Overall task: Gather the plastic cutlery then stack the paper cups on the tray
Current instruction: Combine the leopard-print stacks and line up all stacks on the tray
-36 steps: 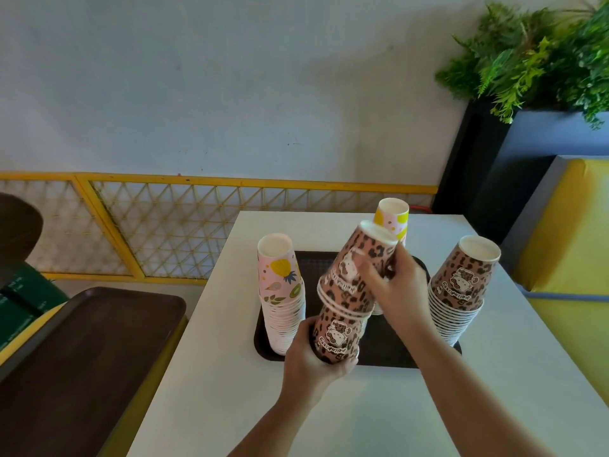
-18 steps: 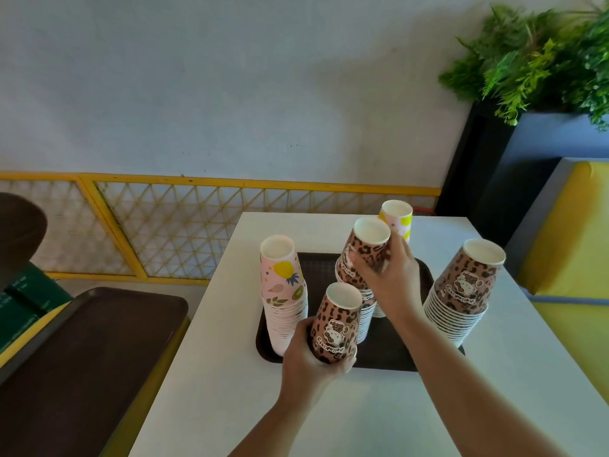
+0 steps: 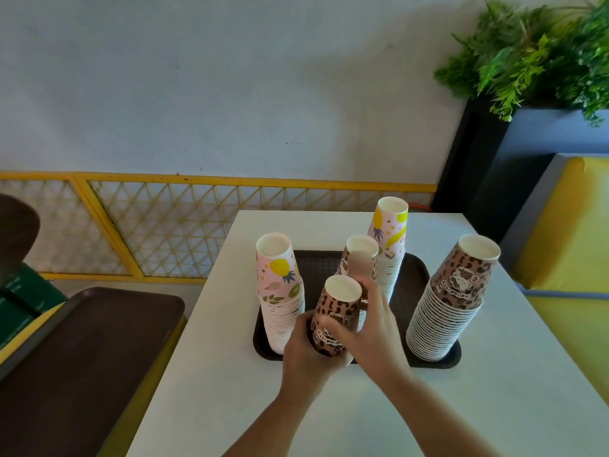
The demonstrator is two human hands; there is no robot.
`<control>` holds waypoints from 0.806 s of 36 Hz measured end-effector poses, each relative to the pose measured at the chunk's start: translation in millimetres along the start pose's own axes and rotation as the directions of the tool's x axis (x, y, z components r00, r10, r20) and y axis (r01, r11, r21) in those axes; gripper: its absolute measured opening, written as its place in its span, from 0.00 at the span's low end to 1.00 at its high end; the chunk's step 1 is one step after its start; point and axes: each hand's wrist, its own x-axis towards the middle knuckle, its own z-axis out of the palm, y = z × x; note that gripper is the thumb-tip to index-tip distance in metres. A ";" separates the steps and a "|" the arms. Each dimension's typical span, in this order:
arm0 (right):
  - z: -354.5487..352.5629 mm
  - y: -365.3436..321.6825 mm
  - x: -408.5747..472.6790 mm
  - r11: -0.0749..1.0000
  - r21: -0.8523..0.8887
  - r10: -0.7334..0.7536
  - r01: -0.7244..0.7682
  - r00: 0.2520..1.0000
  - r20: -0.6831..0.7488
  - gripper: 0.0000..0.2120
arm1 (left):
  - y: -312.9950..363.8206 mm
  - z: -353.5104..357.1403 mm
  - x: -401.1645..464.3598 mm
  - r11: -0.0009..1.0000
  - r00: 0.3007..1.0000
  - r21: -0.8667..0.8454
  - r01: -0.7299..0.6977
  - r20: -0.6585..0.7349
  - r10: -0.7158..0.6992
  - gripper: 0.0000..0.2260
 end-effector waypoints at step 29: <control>-48.8 -62.4 83.8 0.979 0.032 -0.178 0.201 0.924 -0.337 0.34 | 0.0 -6.5 -6.1 0.997 0.997 0.055 -0.052 0.067 0.049 0.32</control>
